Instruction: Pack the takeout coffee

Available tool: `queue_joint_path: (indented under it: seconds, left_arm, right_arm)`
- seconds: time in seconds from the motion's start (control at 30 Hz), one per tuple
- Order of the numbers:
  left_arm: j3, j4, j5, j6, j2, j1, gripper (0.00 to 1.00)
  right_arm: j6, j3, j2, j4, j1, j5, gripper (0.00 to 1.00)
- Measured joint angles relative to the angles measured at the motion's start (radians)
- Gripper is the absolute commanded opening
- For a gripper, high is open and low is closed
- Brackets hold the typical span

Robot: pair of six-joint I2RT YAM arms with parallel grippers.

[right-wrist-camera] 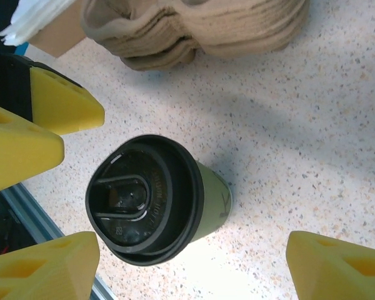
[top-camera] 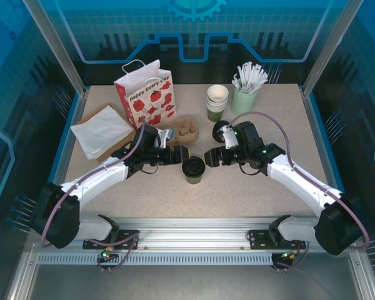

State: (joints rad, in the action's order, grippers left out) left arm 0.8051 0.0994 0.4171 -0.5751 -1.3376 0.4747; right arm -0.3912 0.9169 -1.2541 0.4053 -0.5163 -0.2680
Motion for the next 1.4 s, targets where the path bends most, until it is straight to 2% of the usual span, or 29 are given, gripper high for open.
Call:
queue_joint_path:
  seconds: [0.1,0.4,0.7,1.1,1.4]
  left_arm:
    - [-0.018,0.002,0.019,-0.002,-0.018,-0.001,0.79]
    - [-0.023,-0.011,0.072,-0.006,-0.08,-0.001,0.66]
    - [-0.024,-0.053,0.095,-0.031,-0.111,0.009,0.61]
    - [-0.016,-0.15,0.097,-0.085,-0.18,0.11,0.59]
    - [0.089,-0.195,0.092,-0.135,-0.301,0.224,0.61]
  right_arm:
    - [0.0,-0.014,0.0,0.002,-0.001,-0.001,0.79]
    - [0.0,-0.045,-0.001,-0.002,-0.001,0.0,0.78]
    - [0.0,-0.06,0.0,0.007,-0.001,0.008,0.78]
    - [0.015,-0.06,0.044,0.053,0.008,0.032,0.78]
    - [0.034,-0.054,0.127,0.119,0.145,0.033,0.78]
